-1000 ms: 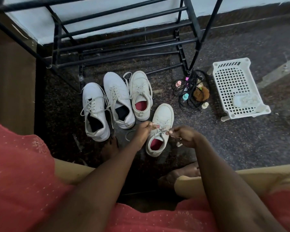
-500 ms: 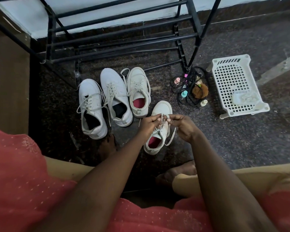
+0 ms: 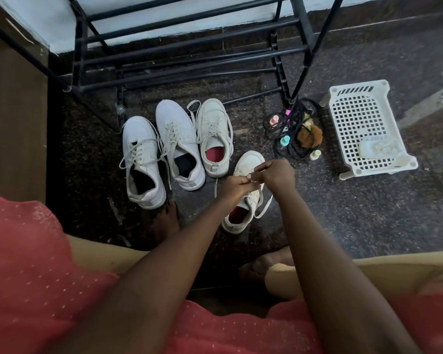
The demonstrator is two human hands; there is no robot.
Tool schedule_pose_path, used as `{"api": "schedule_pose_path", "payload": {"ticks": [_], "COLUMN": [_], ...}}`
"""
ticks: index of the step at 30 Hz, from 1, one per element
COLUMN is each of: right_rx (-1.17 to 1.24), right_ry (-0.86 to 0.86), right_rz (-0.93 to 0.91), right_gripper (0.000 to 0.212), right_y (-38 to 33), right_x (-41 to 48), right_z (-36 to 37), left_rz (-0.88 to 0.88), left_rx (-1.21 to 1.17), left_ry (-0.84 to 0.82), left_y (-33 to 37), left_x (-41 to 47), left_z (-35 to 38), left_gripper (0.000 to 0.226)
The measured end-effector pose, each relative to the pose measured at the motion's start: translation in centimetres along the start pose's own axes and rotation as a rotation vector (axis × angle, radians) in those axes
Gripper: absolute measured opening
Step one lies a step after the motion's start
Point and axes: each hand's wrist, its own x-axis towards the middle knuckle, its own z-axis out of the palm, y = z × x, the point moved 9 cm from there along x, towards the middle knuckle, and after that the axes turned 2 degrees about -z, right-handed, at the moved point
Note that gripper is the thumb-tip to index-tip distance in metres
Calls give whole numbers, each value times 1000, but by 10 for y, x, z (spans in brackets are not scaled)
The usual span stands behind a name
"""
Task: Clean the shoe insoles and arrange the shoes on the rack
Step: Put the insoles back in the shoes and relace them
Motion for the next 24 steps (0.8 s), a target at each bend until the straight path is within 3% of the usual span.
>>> {"api": "schedule_pose_path", "payload": {"ticks": [6,10,14,17,24], "right_rx": [-144,102,47,305,546], "right_ry": [4,-74,-88,-188,-109], "right_rz": [-19,12,-48,11,51], "right_gripper": [5,2,6,8,30], "right_y": [-15,-8,6,21,28], "right_x": [1,2,1,-7,-4], "right_z": [5,8,7,20,27], "left_rz": [33,8,-49,-82,-108], "left_rx": [120,65,-73,-155,-330], "left_ry": [55,94,93,63,75], "left_y": [1,-6,-10,-14,-18], "left_x": [6,9,9,10,13], "left_z": [-6,-14,-15,-13,-16], "left_gripper": [20,23,20,23,11]}}
